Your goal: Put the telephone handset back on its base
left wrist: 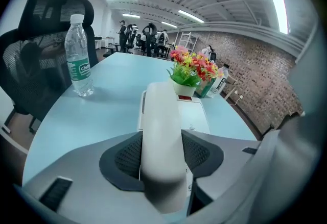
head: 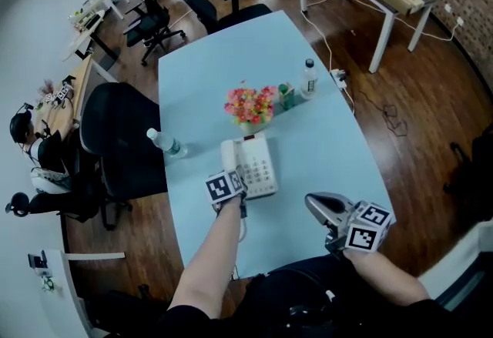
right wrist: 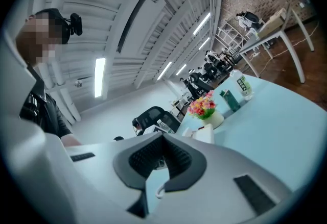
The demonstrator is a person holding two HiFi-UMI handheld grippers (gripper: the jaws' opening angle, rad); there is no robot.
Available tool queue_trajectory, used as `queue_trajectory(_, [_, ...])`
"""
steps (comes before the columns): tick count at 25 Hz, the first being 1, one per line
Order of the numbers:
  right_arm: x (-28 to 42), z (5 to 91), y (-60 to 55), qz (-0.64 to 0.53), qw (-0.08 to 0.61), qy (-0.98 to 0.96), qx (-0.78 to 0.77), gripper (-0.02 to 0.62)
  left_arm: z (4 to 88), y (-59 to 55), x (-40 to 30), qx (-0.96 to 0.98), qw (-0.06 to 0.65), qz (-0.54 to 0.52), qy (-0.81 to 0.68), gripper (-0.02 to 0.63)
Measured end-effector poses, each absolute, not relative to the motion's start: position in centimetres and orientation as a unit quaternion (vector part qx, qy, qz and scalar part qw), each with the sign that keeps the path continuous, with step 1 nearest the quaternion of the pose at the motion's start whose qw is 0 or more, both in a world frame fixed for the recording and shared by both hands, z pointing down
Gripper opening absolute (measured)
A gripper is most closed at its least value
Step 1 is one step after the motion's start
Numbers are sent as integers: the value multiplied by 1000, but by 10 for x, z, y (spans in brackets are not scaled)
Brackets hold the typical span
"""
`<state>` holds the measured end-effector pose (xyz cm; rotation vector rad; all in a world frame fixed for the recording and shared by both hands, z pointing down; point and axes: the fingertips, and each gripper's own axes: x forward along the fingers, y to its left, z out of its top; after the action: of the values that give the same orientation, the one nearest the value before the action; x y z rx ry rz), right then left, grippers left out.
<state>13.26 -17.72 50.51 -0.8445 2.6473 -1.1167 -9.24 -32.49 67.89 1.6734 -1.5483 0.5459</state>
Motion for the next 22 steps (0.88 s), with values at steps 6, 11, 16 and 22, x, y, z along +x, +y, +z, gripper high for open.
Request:
queue_trajectory(6, [148, 511, -182, -373, 82, 876, -296, 15, 695, -329, -94, 636, 369, 244, -632, 210])
queue_trajectory(11, [145, 511, -180, -367, 79, 879, -293, 15, 709, -319, -95, 613, 360, 288, -641, 213])
queue_trajectory(16, [138, 506, -178, -369, 76, 880, -288, 15, 699, -320, -96, 625, 347, 281, -640, 221])
queue_trajectory(22, [126, 498, -170, -362, 78, 885, -282, 15, 639, -314, -92, 664, 324, 203, -643, 221])
